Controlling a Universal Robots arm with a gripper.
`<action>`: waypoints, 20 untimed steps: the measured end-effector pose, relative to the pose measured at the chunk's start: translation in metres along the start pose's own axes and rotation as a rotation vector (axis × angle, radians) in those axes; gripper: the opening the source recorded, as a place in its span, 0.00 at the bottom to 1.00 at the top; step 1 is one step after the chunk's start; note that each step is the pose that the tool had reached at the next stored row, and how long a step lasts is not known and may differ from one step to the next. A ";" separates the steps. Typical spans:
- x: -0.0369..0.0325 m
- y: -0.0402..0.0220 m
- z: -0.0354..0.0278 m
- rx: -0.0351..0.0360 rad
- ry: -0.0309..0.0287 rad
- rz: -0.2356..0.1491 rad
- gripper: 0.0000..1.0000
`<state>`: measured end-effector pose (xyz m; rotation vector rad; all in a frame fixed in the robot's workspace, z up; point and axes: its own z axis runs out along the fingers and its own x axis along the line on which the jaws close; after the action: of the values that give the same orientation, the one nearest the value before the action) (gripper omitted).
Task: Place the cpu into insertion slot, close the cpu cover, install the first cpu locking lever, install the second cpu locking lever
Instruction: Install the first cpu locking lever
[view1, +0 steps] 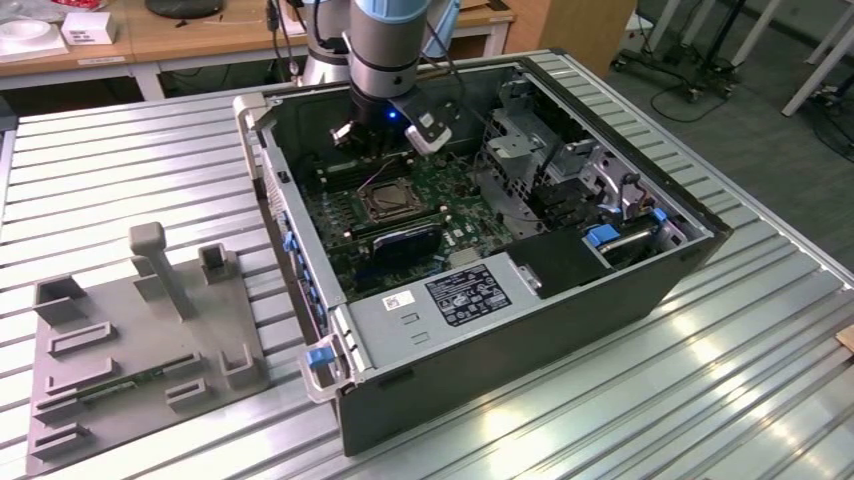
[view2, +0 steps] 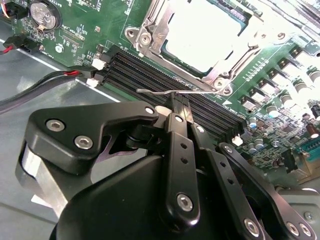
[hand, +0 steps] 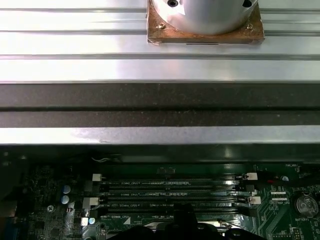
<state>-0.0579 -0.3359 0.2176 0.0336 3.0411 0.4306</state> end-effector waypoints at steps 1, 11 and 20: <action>-0.0002 -0.0001 0.0000 0.0000 0.0000 0.000 0.11; -0.0004 0.0006 -0.0024 0.0001 0.0000 0.000 0.11; -0.0005 -0.0001 -0.0029 0.0002 0.0001 0.000 0.11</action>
<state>-0.0576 -0.3368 0.2204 0.0337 3.0413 0.4303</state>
